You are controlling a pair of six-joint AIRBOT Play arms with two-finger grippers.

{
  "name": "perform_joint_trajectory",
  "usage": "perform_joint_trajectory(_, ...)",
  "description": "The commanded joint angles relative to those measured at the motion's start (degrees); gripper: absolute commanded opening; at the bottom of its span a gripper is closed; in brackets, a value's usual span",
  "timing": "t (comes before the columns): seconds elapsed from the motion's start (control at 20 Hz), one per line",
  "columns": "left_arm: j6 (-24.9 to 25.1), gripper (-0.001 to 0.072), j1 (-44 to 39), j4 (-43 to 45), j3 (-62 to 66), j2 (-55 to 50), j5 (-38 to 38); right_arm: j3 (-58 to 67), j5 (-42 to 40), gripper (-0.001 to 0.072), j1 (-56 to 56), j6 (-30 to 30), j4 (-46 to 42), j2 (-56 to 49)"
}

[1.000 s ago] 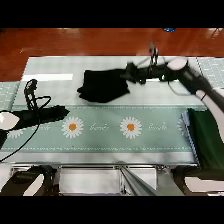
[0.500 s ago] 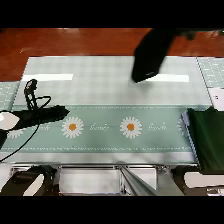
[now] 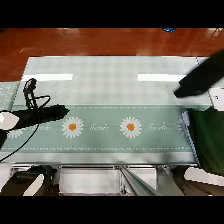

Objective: Fold the shirts.

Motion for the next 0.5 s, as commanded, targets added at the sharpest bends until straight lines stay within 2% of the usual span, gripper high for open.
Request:
perform_joint_trajectory(0.0, 0.0, 0.0025, 0.0, 0.0, 0.0, 0.0, 1.7, -2.3, 10.0, 0.0021, -7.4, -1.9, -7.6, 5.7)
perform_joint_trajectory(0.2, 0.0, 0.0026, 0.0, 0.0, 0.0, 0.0, 4.0, -12.8, 10.1, 0.0022, -13.9, -4.7, -17.2, 14.8)
perform_joint_trajectory(0.35, 0.0, 0.0025, 0.0, -0.2, 0.0, 0.0, 4.9, -27.5, 10.0, 0.0023, -18.7, -4.9, -25.2, 22.6)
perform_joint_trajectory(0.45, 0.0, 0.0026, 0.0, -0.2, 0.0, 0.0, 5.9, -37.8, 10.0, 0.0023, -22.0, -4.3, -34.3, 27.9)
